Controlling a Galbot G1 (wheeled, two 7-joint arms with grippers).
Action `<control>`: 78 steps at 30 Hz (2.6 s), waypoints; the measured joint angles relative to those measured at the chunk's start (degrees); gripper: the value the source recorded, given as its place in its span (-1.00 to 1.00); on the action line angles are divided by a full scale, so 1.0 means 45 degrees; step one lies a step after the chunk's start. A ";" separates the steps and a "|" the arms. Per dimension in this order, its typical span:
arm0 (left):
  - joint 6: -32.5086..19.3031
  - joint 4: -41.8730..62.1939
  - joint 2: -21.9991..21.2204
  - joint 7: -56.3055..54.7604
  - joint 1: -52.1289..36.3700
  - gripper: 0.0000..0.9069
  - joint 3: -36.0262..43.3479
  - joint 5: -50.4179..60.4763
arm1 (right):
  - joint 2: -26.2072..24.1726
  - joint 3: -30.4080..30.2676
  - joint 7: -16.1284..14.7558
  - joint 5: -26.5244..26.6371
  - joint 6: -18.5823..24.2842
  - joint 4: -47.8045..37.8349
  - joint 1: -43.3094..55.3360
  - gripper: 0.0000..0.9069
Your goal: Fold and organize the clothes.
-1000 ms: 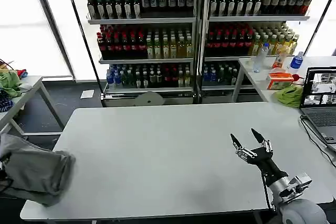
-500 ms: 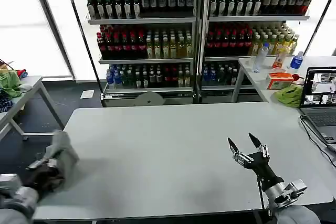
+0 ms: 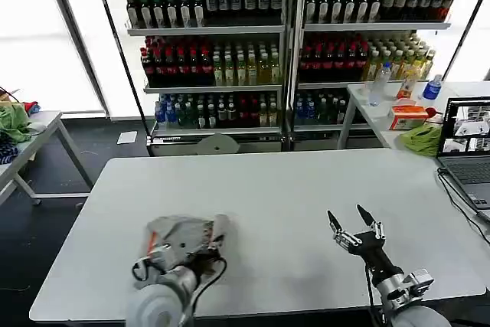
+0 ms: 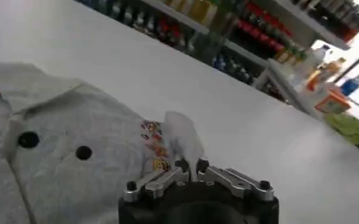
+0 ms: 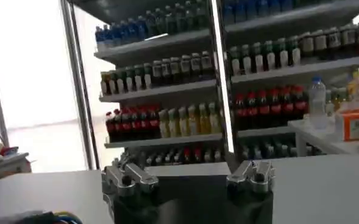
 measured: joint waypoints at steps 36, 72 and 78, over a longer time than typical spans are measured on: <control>-0.1642 -0.2020 0.1214 0.3792 0.0975 1.00 -0.3909 -0.0313 | 0.0186 -0.6208 0.1878 0.5110 -0.4936 -0.1289 0.4623 -1.00; -0.2111 -0.2276 0.1015 0.4096 0.2132 1.00 -0.6059 -0.1768 | -0.2016 -0.3909 0.1439 0.6029 -0.5291 -0.1174 0.3977 1.00; -0.2144 -0.2295 0.1042 0.4088 0.2136 1.00 -0.6056 -0.1817 | -0.2243 -0.3128 0.1697 0.4804 -0.5789 -0.1031 0.3605 1.00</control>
